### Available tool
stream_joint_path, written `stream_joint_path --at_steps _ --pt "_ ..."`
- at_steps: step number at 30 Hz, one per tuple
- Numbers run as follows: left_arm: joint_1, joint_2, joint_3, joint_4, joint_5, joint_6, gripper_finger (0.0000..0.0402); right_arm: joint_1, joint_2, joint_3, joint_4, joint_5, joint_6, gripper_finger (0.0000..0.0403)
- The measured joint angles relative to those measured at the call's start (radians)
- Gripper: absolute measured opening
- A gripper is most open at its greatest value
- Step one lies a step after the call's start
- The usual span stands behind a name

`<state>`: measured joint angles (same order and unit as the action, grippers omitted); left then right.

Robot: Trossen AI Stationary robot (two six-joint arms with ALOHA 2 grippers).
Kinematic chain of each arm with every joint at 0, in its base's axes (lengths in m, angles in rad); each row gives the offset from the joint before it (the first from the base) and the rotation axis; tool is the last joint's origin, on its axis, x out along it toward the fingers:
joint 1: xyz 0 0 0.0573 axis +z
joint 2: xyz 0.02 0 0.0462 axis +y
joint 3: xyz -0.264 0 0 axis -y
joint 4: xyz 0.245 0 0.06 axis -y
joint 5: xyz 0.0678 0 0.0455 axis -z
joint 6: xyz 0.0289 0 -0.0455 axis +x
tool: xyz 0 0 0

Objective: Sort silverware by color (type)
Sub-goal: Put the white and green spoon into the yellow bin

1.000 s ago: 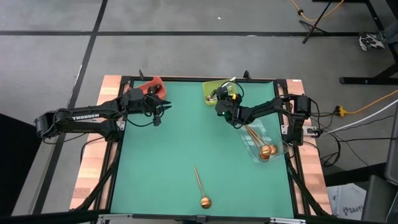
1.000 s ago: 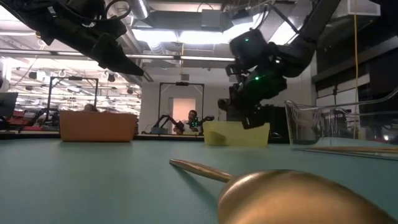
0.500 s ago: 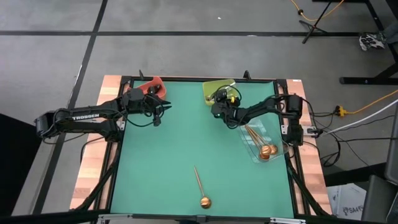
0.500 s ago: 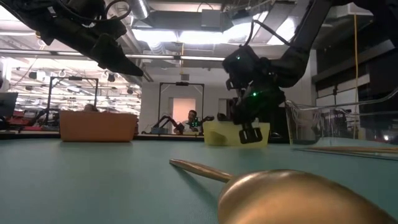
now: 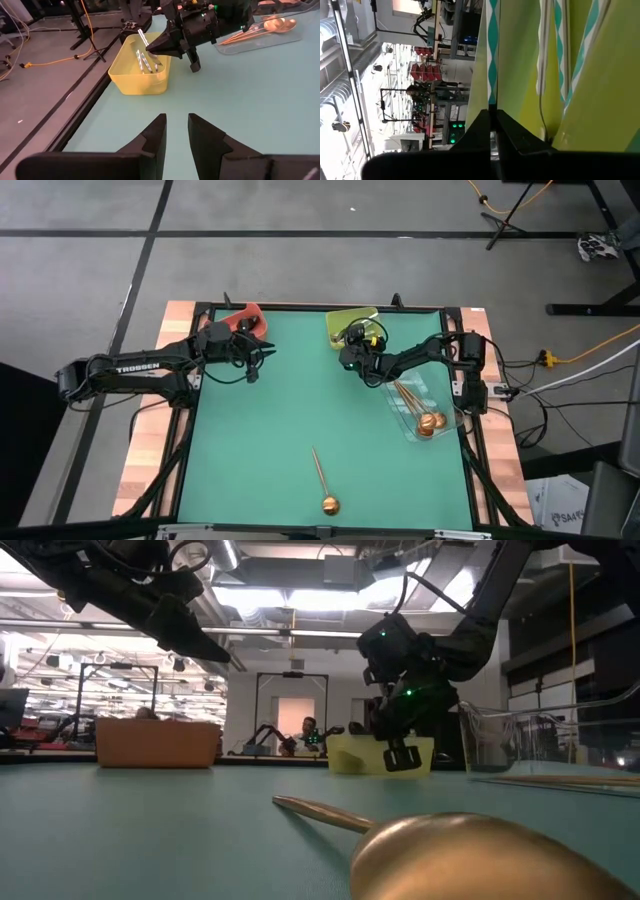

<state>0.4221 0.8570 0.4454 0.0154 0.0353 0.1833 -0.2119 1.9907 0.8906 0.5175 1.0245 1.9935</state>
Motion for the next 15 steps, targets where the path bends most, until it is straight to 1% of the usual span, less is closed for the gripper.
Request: stream_joint_path --at_steps 9,15 --pt "0.0 0.0 0.0 0.0 0.0 0.0 0.0073 0.0 0.0 0.0 0.0 -0.002 0.0 0.0032" --pt "0.0 0.0 0.0 0.0 0.0 0.0 0.0073 0.0 0.0 0.0 0.0 -0.002 -0.001 0.0035"
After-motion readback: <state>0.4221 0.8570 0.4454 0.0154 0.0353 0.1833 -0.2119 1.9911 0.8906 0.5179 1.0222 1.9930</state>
